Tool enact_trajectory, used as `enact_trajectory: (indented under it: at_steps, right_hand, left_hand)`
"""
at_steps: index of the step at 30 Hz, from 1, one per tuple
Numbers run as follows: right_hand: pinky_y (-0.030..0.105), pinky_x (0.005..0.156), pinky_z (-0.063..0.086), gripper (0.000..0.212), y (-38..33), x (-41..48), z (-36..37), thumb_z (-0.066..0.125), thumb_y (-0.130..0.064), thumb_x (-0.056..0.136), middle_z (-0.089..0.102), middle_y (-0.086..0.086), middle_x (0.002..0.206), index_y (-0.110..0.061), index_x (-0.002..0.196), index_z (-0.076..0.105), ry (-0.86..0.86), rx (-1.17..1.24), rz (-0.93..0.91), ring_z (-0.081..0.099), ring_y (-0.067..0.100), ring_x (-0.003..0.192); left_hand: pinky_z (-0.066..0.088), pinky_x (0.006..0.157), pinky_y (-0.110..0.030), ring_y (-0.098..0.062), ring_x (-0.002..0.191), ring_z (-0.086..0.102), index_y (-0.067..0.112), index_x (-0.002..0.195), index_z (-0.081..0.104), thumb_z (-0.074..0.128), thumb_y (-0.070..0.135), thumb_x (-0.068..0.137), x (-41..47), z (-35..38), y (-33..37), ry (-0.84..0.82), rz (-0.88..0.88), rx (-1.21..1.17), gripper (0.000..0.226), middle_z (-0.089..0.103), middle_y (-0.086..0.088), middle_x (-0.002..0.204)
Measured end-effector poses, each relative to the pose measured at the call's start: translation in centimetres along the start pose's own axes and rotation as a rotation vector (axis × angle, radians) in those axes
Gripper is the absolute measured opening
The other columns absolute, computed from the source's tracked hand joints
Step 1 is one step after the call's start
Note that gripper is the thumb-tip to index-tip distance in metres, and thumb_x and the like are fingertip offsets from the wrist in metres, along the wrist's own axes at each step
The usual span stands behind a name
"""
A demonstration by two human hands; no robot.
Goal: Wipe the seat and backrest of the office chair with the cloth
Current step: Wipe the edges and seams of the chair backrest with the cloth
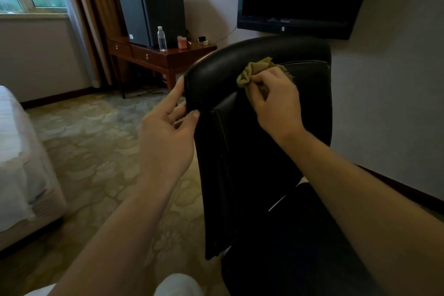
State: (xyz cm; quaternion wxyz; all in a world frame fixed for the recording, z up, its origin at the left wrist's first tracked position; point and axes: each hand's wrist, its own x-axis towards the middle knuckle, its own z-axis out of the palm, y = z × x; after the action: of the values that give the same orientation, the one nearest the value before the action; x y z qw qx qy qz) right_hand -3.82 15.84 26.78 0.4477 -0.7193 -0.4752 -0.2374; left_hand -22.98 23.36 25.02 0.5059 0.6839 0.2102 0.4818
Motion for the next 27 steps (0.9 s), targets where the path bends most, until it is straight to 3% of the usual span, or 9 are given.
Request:
enact_trajectory:
  at_steps: [3,9,12,15,19,23,27]
  right_hand:
    - [0.035,0.099,0.048,0.006,1.6,1.5,-0.6,0.061,-0.016,0.097,0.057,-0.008,0.105,-0.017,0.095,0.067,-0.01,-0.044,0.02,0.056,0.009,0.1]
    - [0.034,0.099,0.047,0.011,4.0,4.2,-0.6,0.058,-0.017,0.098,0.059,-0.005,0.103,-0.02,0.089,0.064,0.119,-0.086,0.258,0.057,0.011,0.098]
    - [0.015,0.087,0.037,0.012,3.5,4.4,1.0,0.054,-0.017,0.1,0.056,-0.005,0.106,-0.02,0.09,0.06,0.186,-0.156,0.339,0.05,0.006,0.096]
    - [0.004,0.076,0.029,0.012,3.8,3.0,2.3,0.053,-0.015,0.101,0.051,-0.007,0.103,-0.021,0.093,0.06,0.202,-0.156,0.211,0.046,0.003,0.093]
    - [0.013,0.088,0.038,0.014,6.8,2.3,0.6,0.054,-0.015,0.101,0.06,0.0,0.111,-0.012,0.106,0.067,0.118,-0.199,0.012,0.054,0.01,0.1]
    - [0.023,0.094,0.042,0.017,9.7,3.3,-2.1,0.057,-0.013,0.099,0.065,0.005,0.113,-0.01,0.108,0.07,0.014,-0.342,-0.03,0.058,0.017,0.105]
    - [0.031,0.093,0.049,0.017,12.6,3.3,-4.1,0.059,-0.007,0.096,0.065,0.008,0.11,-0.009,0.107,0.072,-0.049,-0.48,-0.009,0.061,0.022,0.102]
  left_hand:
    - [0.057,0.097,-0.037,-0.002,0.104,0.071,0.035,0.147,0.047,0.063,0.007,0.098,1.0,0.4,-0.3,-0.015,-0.006,-0.008,0.059,0.075,0.005,0.118]
    - [0.06,0.085,-0.028,0.0,0.095,0.073,0.038,0.148,0.046,0.063,0.008,0.098,3.4,1.9,-1.2,-0.028,-0.013,0.031,0.06,0.075,0.01,0.114]
    - [0.062,0.079,-0.029,-0.004,0.088,0.074,0.039,0.149,0.043,0.06,0.008,0.1,4.7,2.7,-1.8,-0.034,-0.009,0.05,0.061,0.075,0.015,0.107]
    - [0.061,0.082,-0.028,0.0,0.09,0.072,0.041,0.152,0.038,0.057,0.012,0.102,6.0,4.0,-2.7,-0.031,0.02,0.098,0.061,0.073,0.017,0.113]
    - [0.055,0.099,-0.034,0.007,0.105,0.061,0.044,0.158,0.018,0.064,0.021,0.098,6.9,6.4,-4.0,-0.076,0.082,0.26,0.079,0.06,0.027,0.115]
    - [0.043,0.11,-0.04,-0.017,0.133,0.051,0.037,0.161,-0.003,0.077,0.028,0.088,8.7,8.8,-4.2,-0.193,0.09,0.445,0.109,0.05,0.007,0.148]
    - [0.04,0.112,-0.043,-0.024,0.138,0.047,0.03,0.162,-0.003,0.078,0.022,0.087,11.0,12.3,-4.8,-0.203,0.11,0.524,0.111,0.045,0.001,0.154]
